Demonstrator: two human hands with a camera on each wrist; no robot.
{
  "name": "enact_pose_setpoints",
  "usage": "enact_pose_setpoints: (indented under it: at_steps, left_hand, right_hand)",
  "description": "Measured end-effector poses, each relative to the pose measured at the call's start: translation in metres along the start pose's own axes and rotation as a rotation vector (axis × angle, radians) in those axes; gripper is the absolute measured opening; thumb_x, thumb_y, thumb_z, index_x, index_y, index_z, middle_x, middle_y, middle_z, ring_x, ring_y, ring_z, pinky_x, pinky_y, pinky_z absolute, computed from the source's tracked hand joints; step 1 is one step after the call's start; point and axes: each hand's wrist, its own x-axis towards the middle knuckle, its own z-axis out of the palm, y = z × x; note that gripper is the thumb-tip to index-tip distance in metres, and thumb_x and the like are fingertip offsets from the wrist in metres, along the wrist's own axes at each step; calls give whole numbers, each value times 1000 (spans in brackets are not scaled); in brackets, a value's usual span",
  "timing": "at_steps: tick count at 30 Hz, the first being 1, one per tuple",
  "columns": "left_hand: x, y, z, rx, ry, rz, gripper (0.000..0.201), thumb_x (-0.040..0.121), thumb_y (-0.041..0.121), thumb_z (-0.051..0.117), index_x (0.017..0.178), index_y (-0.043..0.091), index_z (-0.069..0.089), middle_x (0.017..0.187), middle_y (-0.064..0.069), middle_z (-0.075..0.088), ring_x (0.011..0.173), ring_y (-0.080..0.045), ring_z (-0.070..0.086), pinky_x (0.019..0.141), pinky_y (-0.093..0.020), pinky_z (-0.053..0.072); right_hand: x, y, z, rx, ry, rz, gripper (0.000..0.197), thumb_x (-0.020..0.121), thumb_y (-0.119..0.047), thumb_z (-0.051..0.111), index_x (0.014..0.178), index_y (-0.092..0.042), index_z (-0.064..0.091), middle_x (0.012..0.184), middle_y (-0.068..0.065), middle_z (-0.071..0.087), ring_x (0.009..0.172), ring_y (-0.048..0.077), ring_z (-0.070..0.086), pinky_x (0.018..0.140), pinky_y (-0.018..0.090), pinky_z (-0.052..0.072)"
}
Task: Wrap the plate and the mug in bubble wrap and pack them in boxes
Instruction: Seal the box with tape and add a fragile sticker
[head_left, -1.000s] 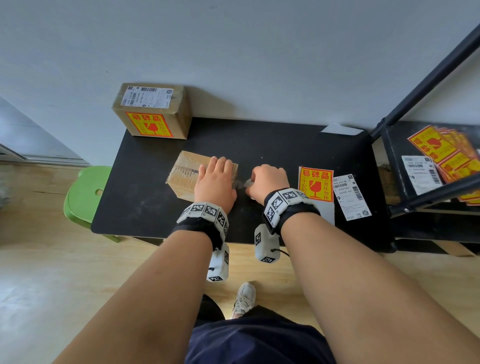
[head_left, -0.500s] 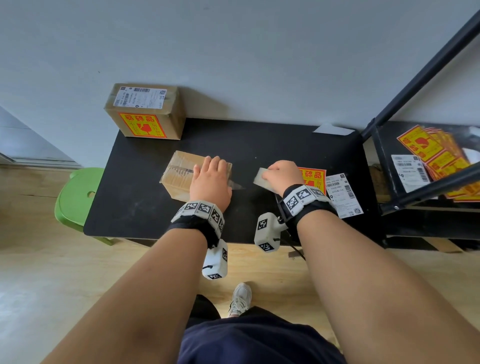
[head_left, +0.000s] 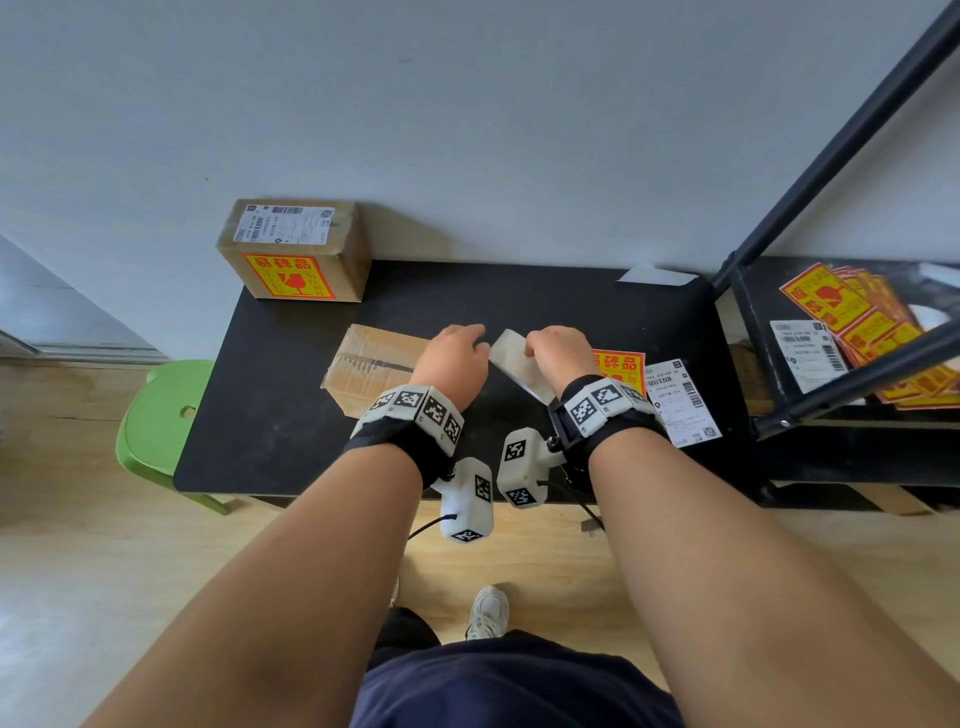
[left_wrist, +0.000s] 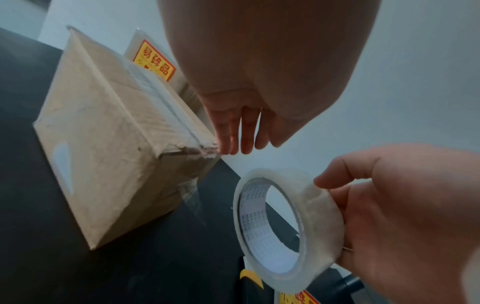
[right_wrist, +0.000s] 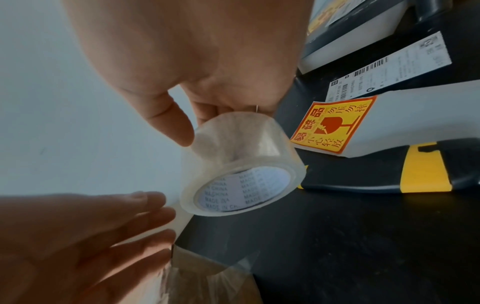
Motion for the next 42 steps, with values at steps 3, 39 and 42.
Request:
enact_pose_setpoints:
  at_steps: [3,39,42]
  left_hand:
    - [2,2,5,-9,-47,11,26,99,20,39,108,8,61,104,-8,58,96,-26,57,77,-31,45]
    - [2,9,13,-301,133,-56,23,88,10,58,106,20,49,86,-1,64,75,-16,61,65,-31,54]
    - [2,11,8,-349,102,-39,19,90,9,56,103,20,47,76,-1,59,66,-15,57,48,-24,47]
  right_hand:
    - [-1,-2,-4,22,10,12,13,93,-13,49,88,-2,55,76,5,47,86,23,47,76,35,37]
    - [-13,24,-11,190,-1,-40,22,95,-15,55,114,-11,65,104,-2,58,96,15,54,80,29,43]
    - [-12,25,-13,202,-16,-39,22,96,-16,54,114,-11,65,103,-1,57,95,15,53,77,29,42]
